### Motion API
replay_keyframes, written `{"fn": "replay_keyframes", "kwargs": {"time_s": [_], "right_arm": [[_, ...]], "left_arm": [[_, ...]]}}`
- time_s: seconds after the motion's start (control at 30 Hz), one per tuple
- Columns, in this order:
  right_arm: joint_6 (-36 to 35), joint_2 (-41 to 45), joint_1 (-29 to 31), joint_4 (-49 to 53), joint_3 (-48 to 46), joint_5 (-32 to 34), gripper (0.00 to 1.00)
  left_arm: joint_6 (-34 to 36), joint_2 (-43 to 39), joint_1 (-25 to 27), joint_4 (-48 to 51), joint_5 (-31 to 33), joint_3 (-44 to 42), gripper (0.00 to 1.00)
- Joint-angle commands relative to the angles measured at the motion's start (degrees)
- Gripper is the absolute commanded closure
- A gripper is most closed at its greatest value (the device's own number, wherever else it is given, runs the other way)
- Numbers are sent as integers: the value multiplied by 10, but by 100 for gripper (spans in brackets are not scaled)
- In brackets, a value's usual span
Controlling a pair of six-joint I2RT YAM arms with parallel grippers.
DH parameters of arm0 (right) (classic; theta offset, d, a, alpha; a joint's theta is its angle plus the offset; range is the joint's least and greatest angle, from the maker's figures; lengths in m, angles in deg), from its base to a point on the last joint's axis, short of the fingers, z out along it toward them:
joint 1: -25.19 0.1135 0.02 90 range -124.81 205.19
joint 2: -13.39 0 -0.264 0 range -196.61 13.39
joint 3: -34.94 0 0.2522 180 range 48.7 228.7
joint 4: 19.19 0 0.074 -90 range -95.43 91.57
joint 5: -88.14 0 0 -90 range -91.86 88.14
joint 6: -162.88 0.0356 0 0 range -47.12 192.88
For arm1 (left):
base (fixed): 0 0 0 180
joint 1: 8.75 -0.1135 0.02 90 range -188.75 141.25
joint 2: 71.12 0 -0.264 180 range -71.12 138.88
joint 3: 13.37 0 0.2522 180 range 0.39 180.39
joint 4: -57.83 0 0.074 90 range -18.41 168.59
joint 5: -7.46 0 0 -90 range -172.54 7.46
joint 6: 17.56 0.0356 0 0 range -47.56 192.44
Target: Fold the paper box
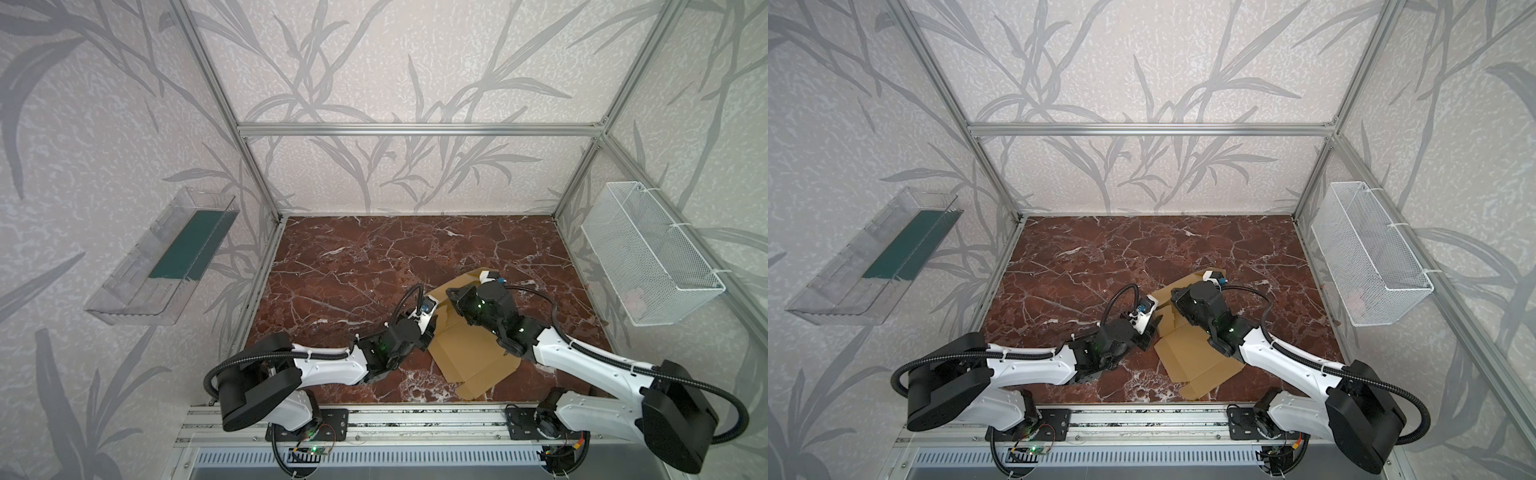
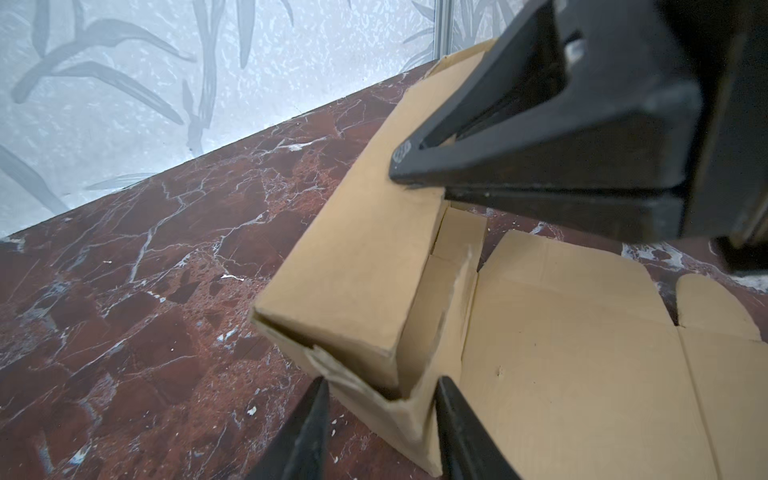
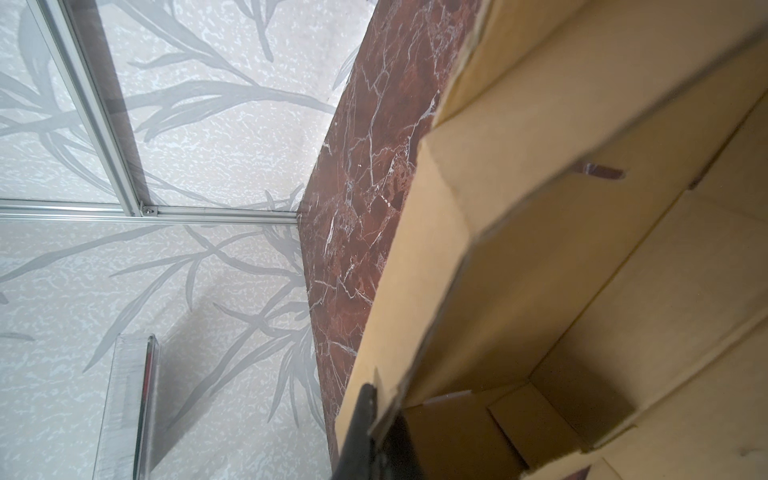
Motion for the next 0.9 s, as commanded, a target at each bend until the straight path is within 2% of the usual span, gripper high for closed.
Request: {"fn": "replay_keyframes", "kwargs": {"time_s": [0.0,0.87], "right_arm": [[7,18,8,-2,-9,19,100],[29,41,31,-9,-34,56,100]], "left_arm": [[-17,14,9,-56,58,-2,56],[13,168,89,-287,226,-17,59]]}}
